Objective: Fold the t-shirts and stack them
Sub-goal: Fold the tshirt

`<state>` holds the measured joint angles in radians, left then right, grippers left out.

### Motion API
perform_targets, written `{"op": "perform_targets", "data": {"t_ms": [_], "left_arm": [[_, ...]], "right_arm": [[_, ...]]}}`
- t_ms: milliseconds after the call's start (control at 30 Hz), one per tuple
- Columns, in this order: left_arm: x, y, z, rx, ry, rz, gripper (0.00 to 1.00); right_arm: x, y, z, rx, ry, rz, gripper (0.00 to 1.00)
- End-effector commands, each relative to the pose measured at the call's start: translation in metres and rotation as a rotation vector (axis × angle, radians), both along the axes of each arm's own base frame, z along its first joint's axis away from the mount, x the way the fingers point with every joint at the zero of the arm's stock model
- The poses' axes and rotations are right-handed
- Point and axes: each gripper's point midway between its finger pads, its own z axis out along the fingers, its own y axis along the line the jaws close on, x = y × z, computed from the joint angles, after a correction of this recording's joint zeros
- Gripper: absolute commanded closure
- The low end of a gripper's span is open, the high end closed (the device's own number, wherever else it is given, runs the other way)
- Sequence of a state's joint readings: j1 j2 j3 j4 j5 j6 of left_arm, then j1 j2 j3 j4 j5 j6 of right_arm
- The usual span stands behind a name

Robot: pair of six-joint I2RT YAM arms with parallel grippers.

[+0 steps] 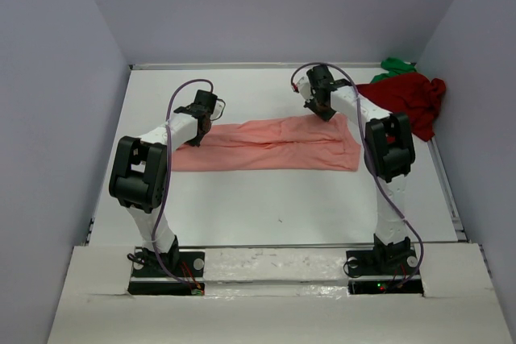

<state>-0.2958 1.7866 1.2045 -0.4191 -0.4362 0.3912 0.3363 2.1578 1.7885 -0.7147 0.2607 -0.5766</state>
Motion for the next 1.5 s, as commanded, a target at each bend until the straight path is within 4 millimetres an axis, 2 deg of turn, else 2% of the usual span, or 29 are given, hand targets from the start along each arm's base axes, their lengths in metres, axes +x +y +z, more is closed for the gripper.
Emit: {"op": "perform_targets", "data": {"t_ms": [0,33,67,133,200,233,400,500,533,633,667,767,800,867,900,967,1000,1133,1333,1467], "left_arm": [[-0.001,0.001,0.005,0.023,-0.002,-0.009,0.75],[-0.002,0.001,0.006,0.025,-0.002,-0.010,0.75],[-0.002,0.002,0.006,0.026,-0.003,-0.009,0.75],[-0.002,0.003,0.006,0.032,-0.004,-0.009,0.75],[-0.002,0.003,0.007,0.033,-0.008,-0.008,0.75],[-0.002,0.004,0.007,0.033,-0.009,-0.005,0.75],[-0.001,0.003,0.012,0.030,-0.019,-0.006,0.75],[0.001,0.003,0.021,0.027,-0.047,-0.003,0.75],[0.002,0.003,0.025,0.024,-0.059,-0.004,0.75],[0.007,-0.002,0.037,-0.010,-0.093,-0.012,0.75],[0.008,-0.005,0.040,-0.029,-0.096,-0.020,0.75],[0.006,-0.016,0.037,-0.083,-0.067,-0.057,0.75],[0.004,-0.019,0.034,-0.099,-0.051,-0.074,0.75],[-0.003,-0.031,0.021,-0.155,0.003,-0.118,0.75],[-0.007,-0.040,0.014,-0.198,0.039,-0.155,0.75],[-0.013,-0.044,0.002,-0.214,0.076,-0.185,0.75],[-0.013,-0.043,-0.002,-0.204,0.083,-0.200,0.75],[-0.008,-0.033,-0.021,-0.140,0.090,-0.210,0.75],[0.013,-0.015,-0.028,-0.107,0.057,-0.170,0.76],[0.014,-0.005,-0.034,-0.103,0.075,-0.159,0.76]], "right_arm": [[0.017,0.002,-0.001,-0.034,-0.058,-0.011,0.78],[0.017,0.001,-0.003,-0.038,-0.056,-0.011,0.65],[0.018,0.000,-0.004,-0.046,-0.055,-0.014,0.45],[0.019,0.000,0.000,-0.048,-0.064,-0.012,0.32],[0.020,0.000,0.011,-0.044,-0.086,-0.009,0.29],[0.021,-0.001,0.016,-0.046,-0.097,-0.012,0.22],[0.024,-0.003,0.044,-0.050,-0.152,-0.012,0.14],[0.025,0.000,0.071,-0.015,-0.205,-0.014,0.09],[0.027,0.001,0.089,0.009,-0.244,-0.019,0.07],[0.028,0.008,0.120,0.082,-0.306,-0.030,0.07],[0.028,0.011,0.139,0.112,-0.345,-0.033,0.07],[0.021,0.009,0.166,0.138,-0.391,-0.040,0.06],[0.016,0.008,0.168,0.142,-0.388,-0.040,0.06],[0.005,0.005,0.165,0.144,-0.362,-0.045,0.05],[-0.007,0.003,0.161,0.147,-0.338,-0.042,0.05],[-0.021,-0.001,0.151,0.146,-0.303,-0.055,0.05],[-0.034,-0.005,0.142,0.144,-0.276,-0.059,0.05],[-0.064,-0.015,0.120,0.131,-0.215,-0.080,0.04],[-0.091,-0.025,0.095,0.110,-0.143,-0.108,0.04],[-0.098,-0.028,0.086,0.099,-0.123,-0.120,0.04]]}}
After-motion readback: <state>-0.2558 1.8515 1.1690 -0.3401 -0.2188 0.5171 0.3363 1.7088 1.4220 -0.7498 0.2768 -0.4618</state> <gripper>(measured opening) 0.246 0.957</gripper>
